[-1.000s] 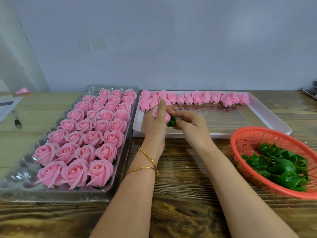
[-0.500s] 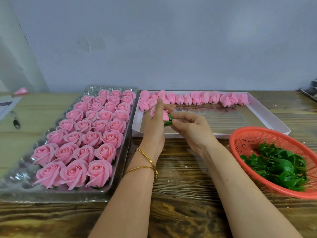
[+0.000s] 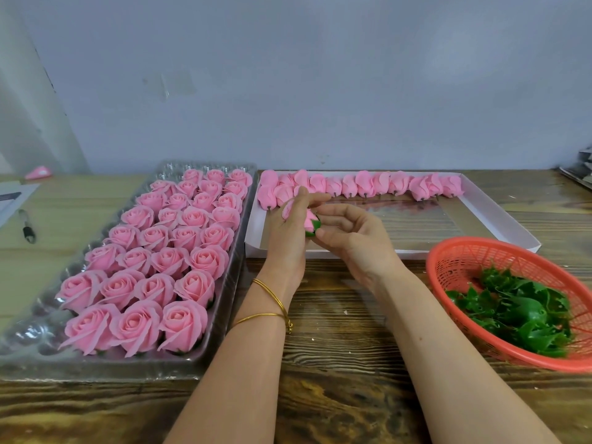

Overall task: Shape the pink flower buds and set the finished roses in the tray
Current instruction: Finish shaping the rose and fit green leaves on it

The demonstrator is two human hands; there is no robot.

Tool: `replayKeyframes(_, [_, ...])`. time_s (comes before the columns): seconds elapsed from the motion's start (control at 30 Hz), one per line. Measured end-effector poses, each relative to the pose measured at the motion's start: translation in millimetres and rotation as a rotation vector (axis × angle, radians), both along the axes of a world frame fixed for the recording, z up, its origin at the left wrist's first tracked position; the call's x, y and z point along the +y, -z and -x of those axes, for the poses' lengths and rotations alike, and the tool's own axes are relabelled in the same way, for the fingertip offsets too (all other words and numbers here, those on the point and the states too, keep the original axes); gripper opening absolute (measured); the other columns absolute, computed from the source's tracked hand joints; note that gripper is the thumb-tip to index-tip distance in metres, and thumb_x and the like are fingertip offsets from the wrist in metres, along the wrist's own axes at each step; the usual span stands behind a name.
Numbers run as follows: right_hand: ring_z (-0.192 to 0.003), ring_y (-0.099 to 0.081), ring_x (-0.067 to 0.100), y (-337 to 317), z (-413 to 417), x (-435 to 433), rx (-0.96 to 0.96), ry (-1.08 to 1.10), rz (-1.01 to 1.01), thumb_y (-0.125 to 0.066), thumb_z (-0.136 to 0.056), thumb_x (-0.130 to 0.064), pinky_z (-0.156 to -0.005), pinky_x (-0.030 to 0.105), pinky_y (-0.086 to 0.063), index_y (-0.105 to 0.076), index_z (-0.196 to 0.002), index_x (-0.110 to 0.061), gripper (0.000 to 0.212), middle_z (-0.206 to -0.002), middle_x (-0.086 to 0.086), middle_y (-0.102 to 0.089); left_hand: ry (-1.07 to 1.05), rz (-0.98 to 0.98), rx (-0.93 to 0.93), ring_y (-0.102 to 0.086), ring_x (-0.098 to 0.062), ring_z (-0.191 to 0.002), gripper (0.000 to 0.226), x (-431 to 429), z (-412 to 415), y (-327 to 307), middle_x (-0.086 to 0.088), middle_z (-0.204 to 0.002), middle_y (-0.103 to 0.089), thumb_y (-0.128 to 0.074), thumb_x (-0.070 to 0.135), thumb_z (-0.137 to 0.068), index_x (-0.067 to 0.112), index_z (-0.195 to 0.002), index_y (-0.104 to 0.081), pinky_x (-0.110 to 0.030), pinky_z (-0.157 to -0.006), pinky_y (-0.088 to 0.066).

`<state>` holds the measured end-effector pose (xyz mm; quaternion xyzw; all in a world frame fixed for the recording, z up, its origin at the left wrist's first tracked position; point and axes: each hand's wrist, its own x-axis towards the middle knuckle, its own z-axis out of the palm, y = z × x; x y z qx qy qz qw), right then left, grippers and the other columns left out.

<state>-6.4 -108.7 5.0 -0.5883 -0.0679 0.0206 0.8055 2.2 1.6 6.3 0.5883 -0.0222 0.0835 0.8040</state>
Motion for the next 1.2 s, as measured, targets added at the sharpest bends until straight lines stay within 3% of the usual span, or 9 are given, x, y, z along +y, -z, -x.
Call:
replayKeyframes(0.1, [-0.087,-0.07,0.018,0.3,-0.3,0.9,-0.052,0.035,0.074,-0.066,-0.076,0.02,-0.084,0.031,-0.058,-0.065,-0.098,-0.008,0.035,-0.087,0.005,-0.073,0.0,-0.005,0.013,-0.071,-0.014,-0.081,0.035,-0.3,0.0,-0.3,-0.003,-0.084,-0.074,-0.049,0.037,-0.099,0.013,-0.089,-0.073,-0.028,-0.071,-0.056])
replayKeyframes(0.17, [-0.085,-0.071,0.014,0.5,0.0,1.3,-0.067,0.038,0.081,-0.068,-0.075,0.019,-0.078,0.025,-0.057,-0.065,-0.098,-0.008,0.036,-0.086,0.001,-0.074,-0.01,0.01,0.039,-0.069,-0.018,-0.084,0.035,-1.4,0.6,-1.4,-0.005,-0.084,-0.072,-0.052,0.038,-0.098,0.012,-0.086,-0.072,-0.036,-0.08,-0.057])
replayKeyframes(0.3, [-0.086,-0.069,0.02,0.7,0.7,0.8,-0.048,0.05,0.075,-0.07,-0.074,0.017,-0.08,0.029,-0.057,-0.066,-0.095,-0.006,0.032,-0.088,0.008,-0.072,-0.025,0.033,0.057,-0.064,-0.024,-0.09,0.044,-3.0,1.4,-3.9,-0.008,-0.082,-0.067,-0.052,0.033,-0.098,0.017,-0.058,-0.062,-0.048,-0.095,-0.049])
replayKeyframes(0.43, [-0.084,-0.068,0.023,-0.3,1.7,1.9,0.047,-0.011,0.006,-0.065,-0.078,0.018,-0.091,0.038,-0.056,-0.065,-0.092,-0.002,0.024,-0.081,0.011,-0.069,-0.003,0.059,0.043,-0.067,-0.014,-0.081,0.052,-1.6,1.0,-3.9,0.0,-0.077,-0.069,-0.049,0.032,-0.099,0.022,-0.048,-0.055,-0.04,-0.087,-0.051])
replayKeyframes(0.57, [-0.075,-0.07,0.019,-3.4,2.7,2.8,0.111,-0.11,-0.093,-0.056,-0.087,0.015,-0.08,0.028,-0.06,-0.065,-0.091,0.002,0.015,-0.078,0.011,-0.069,0.003,0.087,0.052,-0.068,-0.01,-0.076,0.049,-0.9,0.3,-3.1,0.0,-0.077,-0.07,-0.049,0.034,-0.099,0.018,-0.053,-0.052,-0.032,-0.076,-0.051])
replayKeyframes(0.73, [-0.072,-0.071,0.019,-7.7,5.7,-0.4,0.172,-0.194,-0.099,-0.057,-0.093,0.002,-0.071,0.027,-0.061,-0.074,-0.074,-0.008,0.027,-0.077,0.011,-0.071,0.04,0.104,0.021,-0.068,-0.015,-0.083,0.054,-0.8,0.9,-4.2,0.0,-0.076,-0.07,-0.048,0.034,-0.099,0.021,-0.047,-0.05,-0.041,-0.091,-0.053])
replayKeyframes(0.83, [-0.072,-0.072,0.019,-8.6,6.8,-2.0,0.182,-0.205,-0.113,-0.057,-0.093,0.001,-0.069,0.026,-0.06,-0.075,-0.077,-0.008,0.026,-0.079,0.011,-0.073,0.052,0.077,-0.003,-0.067,-0.016,-0.089,0.051,-0.5,1.8,-2.4,-0.001,-0.081,-0.071,-0.049,0.035,-0.099,0.021,-0.05,-0.057,-0.038,-0.092,-0.052])
replayKeyframes(1.0, [-0.071,-0.073,0.017,-7.5,7.3,-2.5,0.161,-0.181,-0.112,-0.056,-0.09,0.007,-0.072,0.024,-0.06,-0.073,-0.088,-0.003,0.02,-0.081,0.01,-0.075,0.056,0.034,0.008,-0.065,-0.016,-0.095,0.039,0.6,2.6,-3.3,0.0,-0.092,-0.073,-0.049,0.039,-0.098,0.023,-0.076,-0.077,-0.022,-0.072,-0.054])
replayKeyframes(1.2, [-0.072,-0.073,0.019,-5.0,5.8,-3.3,0.138,-0.111,-0.11,-0.06,-0.083,0.015,-0.069,0.023,-0.059,-0.071,-0.093,0.0,0.02,-0.079,0.011,-0.075,0.073,0.006,0.034,-0.065,-0.012,-0.1,0.036,-0.7,4.0,-6.3,0.007,-0.095,-0.073,-0.048,0.039,-0.099,0.03,-0.084,-0.079,-0.025,-0.08,-0.05])
